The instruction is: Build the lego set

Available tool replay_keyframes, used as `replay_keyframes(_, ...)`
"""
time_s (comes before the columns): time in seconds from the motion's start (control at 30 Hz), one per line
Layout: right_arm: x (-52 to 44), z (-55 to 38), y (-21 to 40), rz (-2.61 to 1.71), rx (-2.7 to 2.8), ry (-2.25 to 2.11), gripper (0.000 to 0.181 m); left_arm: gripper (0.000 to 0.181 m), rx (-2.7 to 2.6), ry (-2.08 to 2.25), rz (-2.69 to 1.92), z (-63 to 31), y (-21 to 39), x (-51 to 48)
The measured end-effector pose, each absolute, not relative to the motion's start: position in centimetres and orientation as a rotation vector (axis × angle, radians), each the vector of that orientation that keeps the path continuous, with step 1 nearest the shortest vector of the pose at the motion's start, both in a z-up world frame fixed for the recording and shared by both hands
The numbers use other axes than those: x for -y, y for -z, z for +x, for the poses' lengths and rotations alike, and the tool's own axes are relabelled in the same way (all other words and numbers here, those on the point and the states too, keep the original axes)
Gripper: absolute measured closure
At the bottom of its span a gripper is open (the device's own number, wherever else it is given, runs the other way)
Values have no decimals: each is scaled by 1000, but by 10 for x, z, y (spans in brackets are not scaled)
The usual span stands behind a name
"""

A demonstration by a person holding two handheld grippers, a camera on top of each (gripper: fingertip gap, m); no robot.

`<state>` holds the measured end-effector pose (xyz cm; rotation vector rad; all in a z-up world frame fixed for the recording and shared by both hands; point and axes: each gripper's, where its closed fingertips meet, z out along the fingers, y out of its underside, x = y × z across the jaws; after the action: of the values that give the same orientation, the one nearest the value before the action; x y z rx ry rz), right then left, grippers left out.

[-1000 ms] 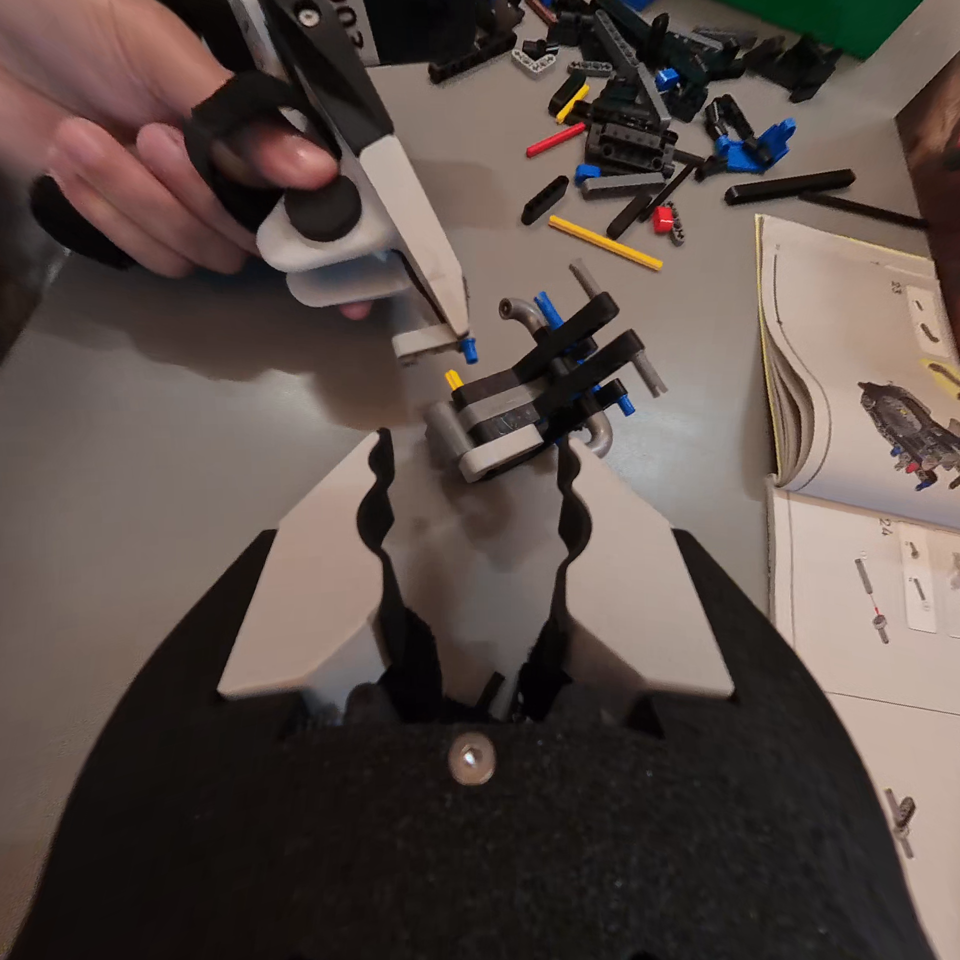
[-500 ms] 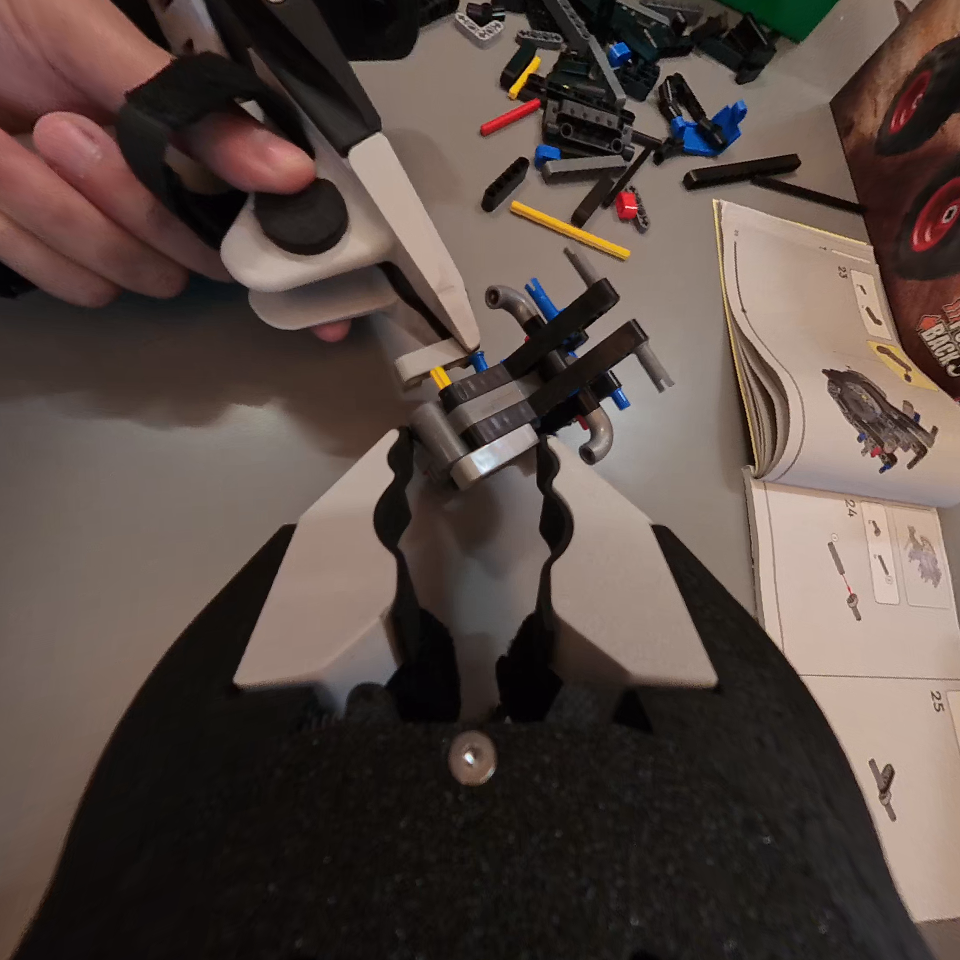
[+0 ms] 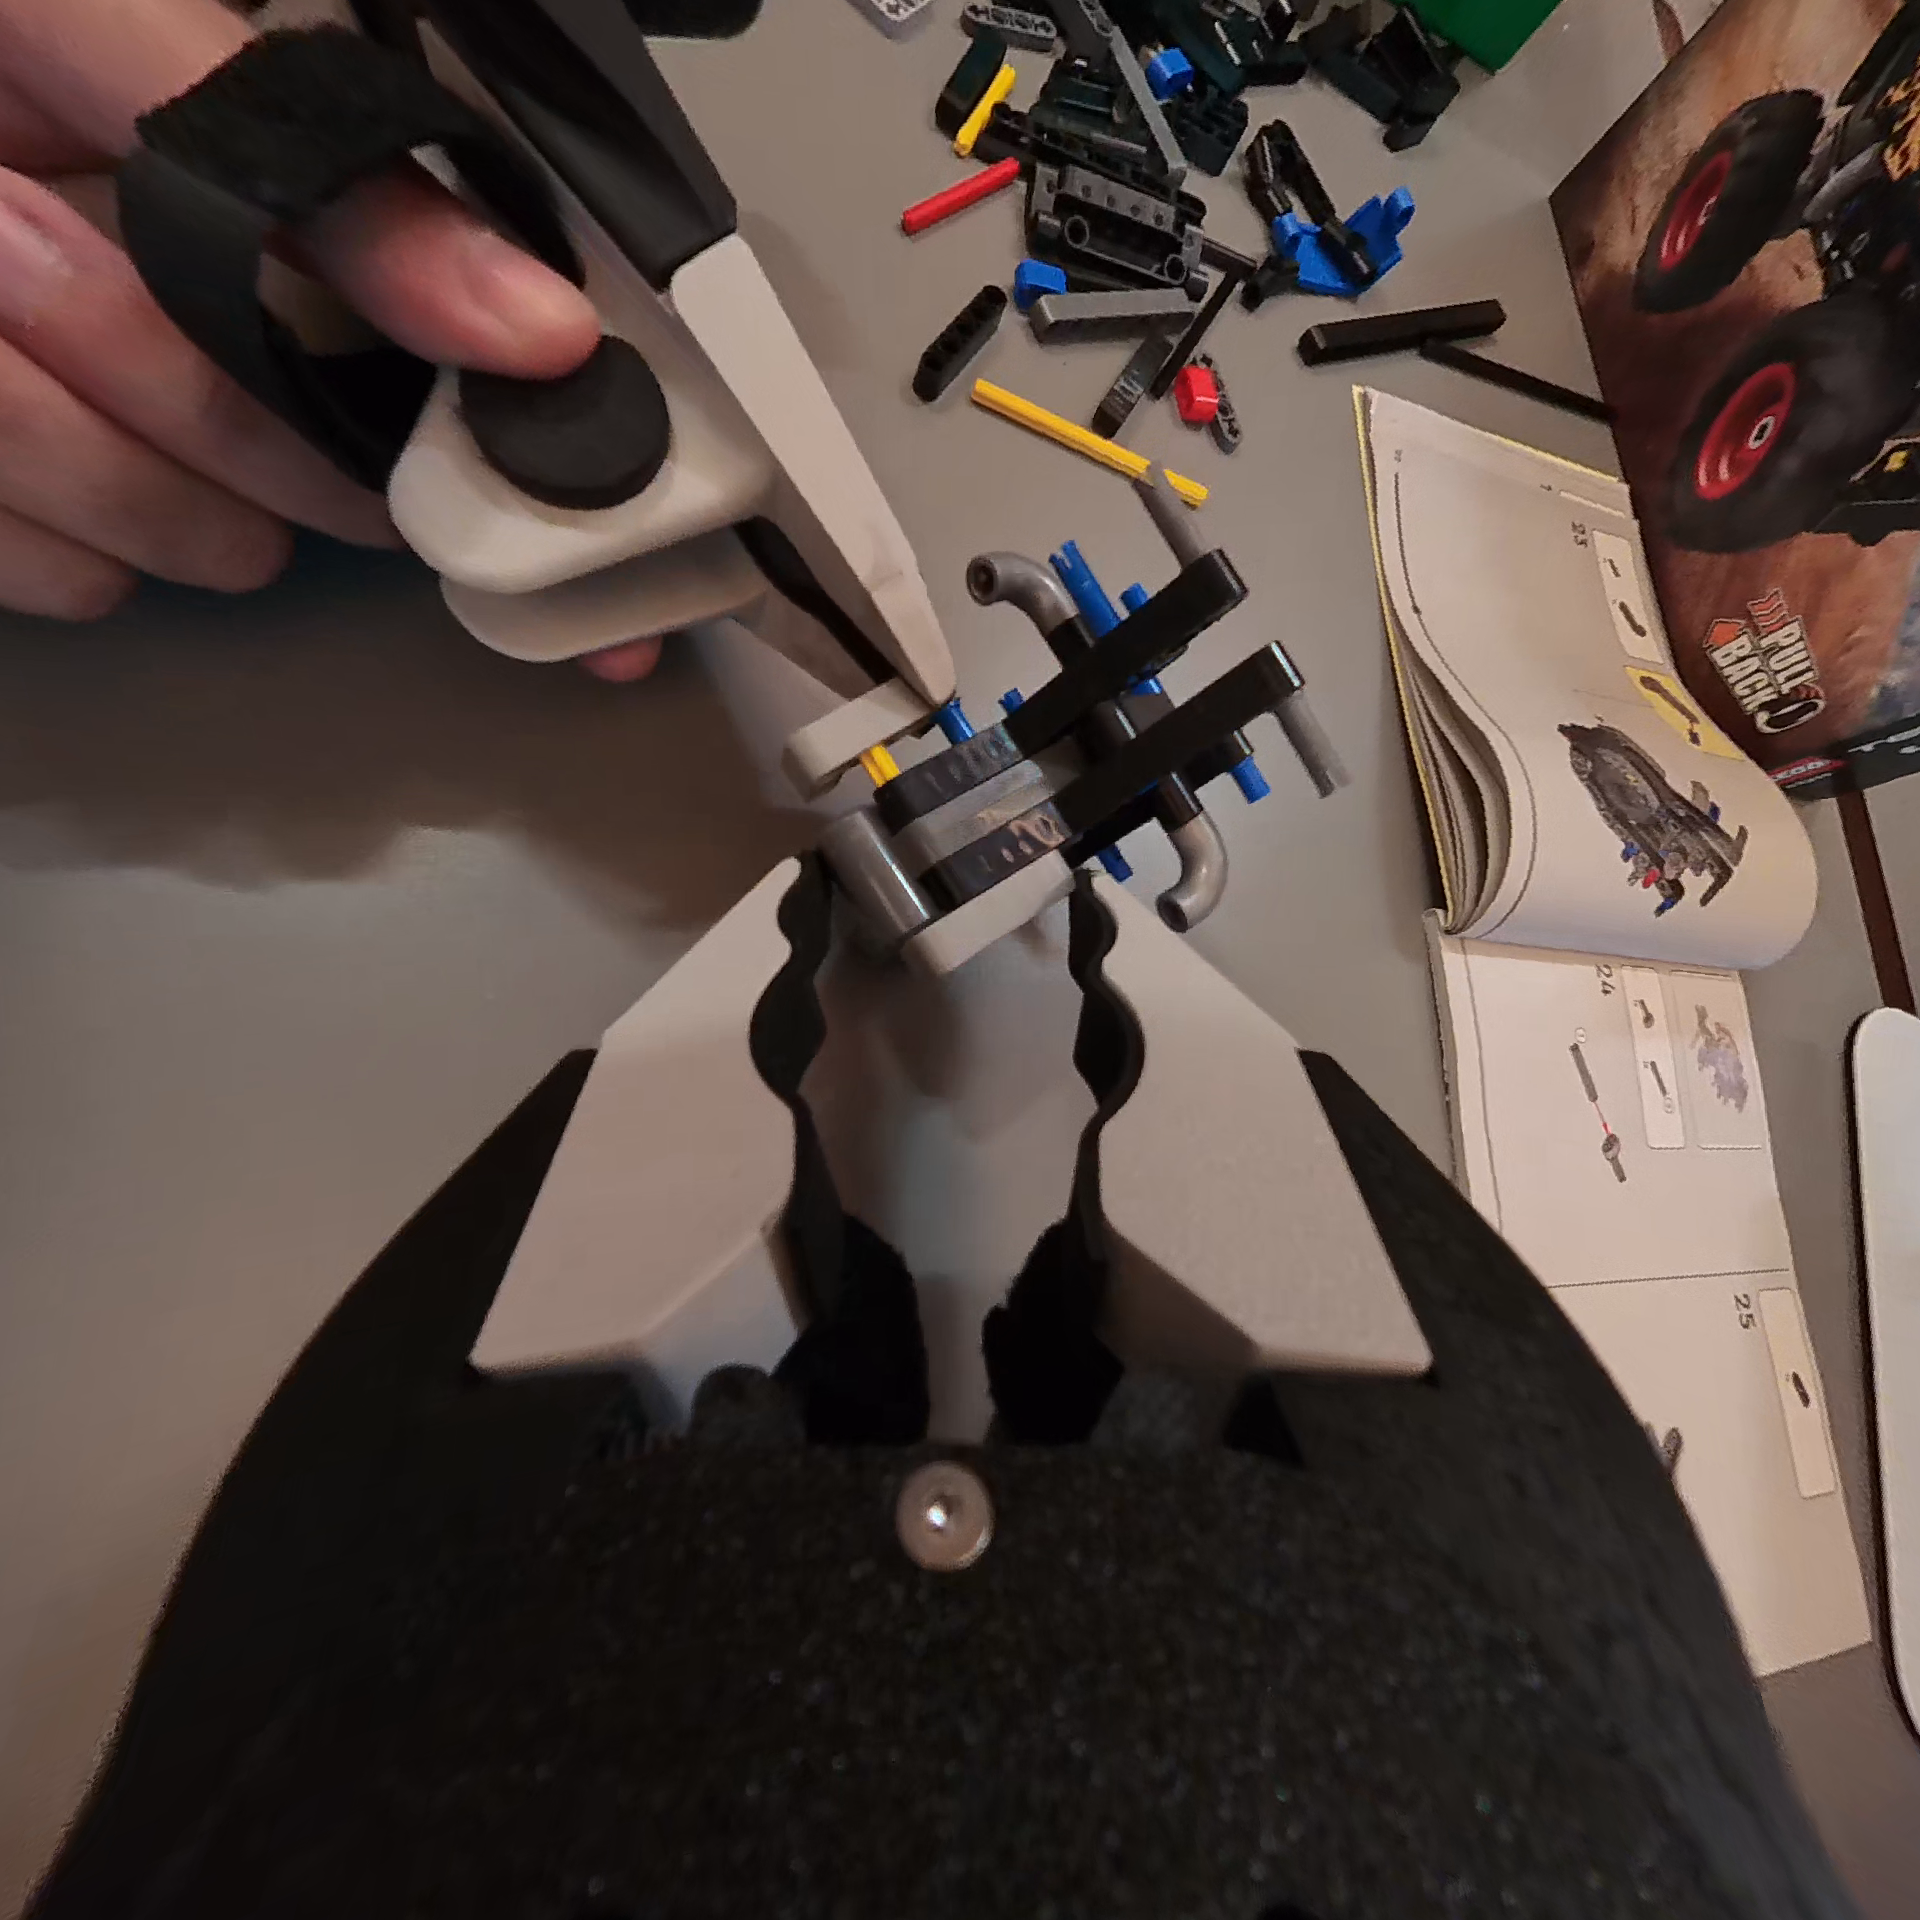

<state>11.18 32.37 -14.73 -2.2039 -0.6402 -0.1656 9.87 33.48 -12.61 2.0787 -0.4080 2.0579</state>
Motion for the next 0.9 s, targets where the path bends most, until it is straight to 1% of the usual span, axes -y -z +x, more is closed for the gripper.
replay_keyframes(0.17,-318,109,147,-2213,678,17,136,176,606,-2006,2019,96,125,-327)
replay_keyframes(0.33,-317,109,146,-2222,689,33,139,176,680,-1983,2030,96,127,-329)
replay_keyframes(0.7,-320,108,145,-2219,640,30,138,175,519,-1999,2031,98,127,-332)
replay_keyframes(0.9,-317,110,146,-2211,712,69,139,176,600,-1975,2001,97,127,-327)
